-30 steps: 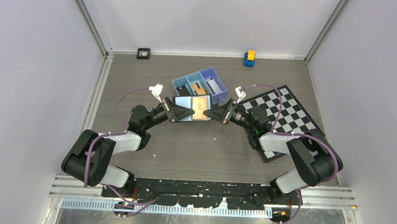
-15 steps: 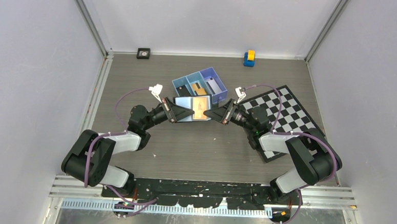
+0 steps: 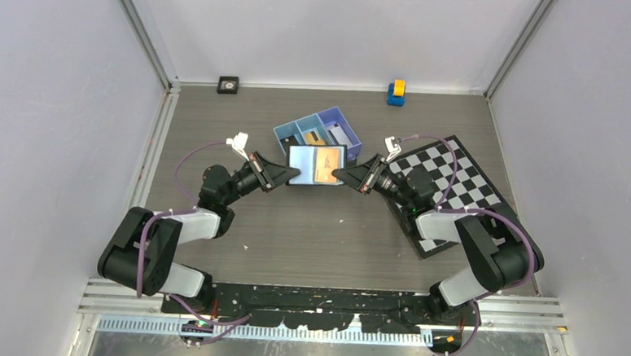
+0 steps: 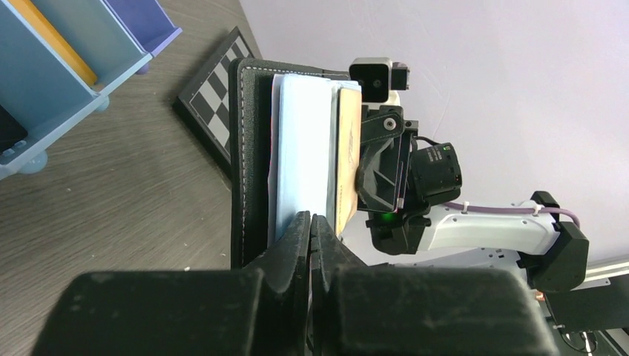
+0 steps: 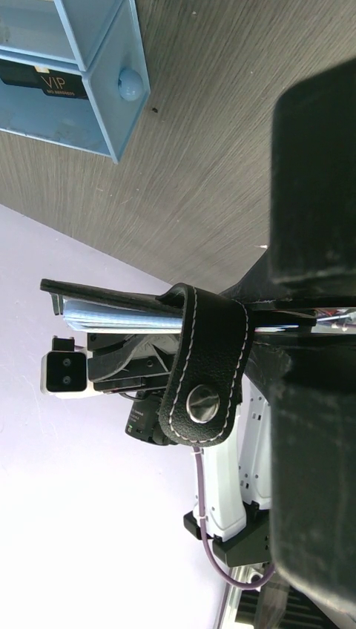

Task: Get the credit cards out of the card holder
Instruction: Remove the credit card from the card holder.

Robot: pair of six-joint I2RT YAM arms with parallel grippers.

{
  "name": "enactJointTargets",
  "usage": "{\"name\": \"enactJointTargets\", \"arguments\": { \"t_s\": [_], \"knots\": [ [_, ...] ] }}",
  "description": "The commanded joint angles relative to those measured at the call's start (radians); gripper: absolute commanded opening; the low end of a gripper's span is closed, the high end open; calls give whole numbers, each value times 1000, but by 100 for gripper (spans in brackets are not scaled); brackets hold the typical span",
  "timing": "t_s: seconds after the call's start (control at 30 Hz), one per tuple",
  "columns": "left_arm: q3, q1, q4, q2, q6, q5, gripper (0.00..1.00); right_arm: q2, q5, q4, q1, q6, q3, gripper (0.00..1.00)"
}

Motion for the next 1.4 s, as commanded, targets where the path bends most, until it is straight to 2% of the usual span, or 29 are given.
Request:
{"name": "enactJointTargets", "arguments": {
  "t_s": [0.0,0.17,0.4,0.47,0.6,0.67,0.87,1.03,1.13,1.27,1.37],
  "knots": [
    [30,-11,41,-23,33,32,5,-2,-1,69,1,1,15,1],
    [33,-33,-69,-123,80,37,23,-44,38,-71,1,-71,15,1],
    [22,-84,-431,-437,130,27,42,-102,97,-204,0,-102,10,0],
    [14,-121,-514,-519,134,2,54,-115,104,-206,-2,-88,4,0],
    [6,-184,-731,-652,128,-82,87,-176,128,-294,-3,-79,4,0],
    [-9,-229,-751,-689,115,-104,95,-213,138,-349,-2,-76,2,1],
    [-41,-334,-732,-734,71,-119,96,-345,151,-346,-2,13,-50,0],
    [-64,-378,-742,-792,56,-156,96,-551,210,-536,0,-31,-68,1],
    [-46,-379,-821,-827,71,-177,98,-651,245,-631,0,-57,-76,1],
    [-28,-380,-852,-835,90,-175,99,-724,294,-777,0,-134,-51,1],
    [-28,-382,-866,-841,112,-182,97,-719,286,-774,0,-141,-45,1]
  ]
}}
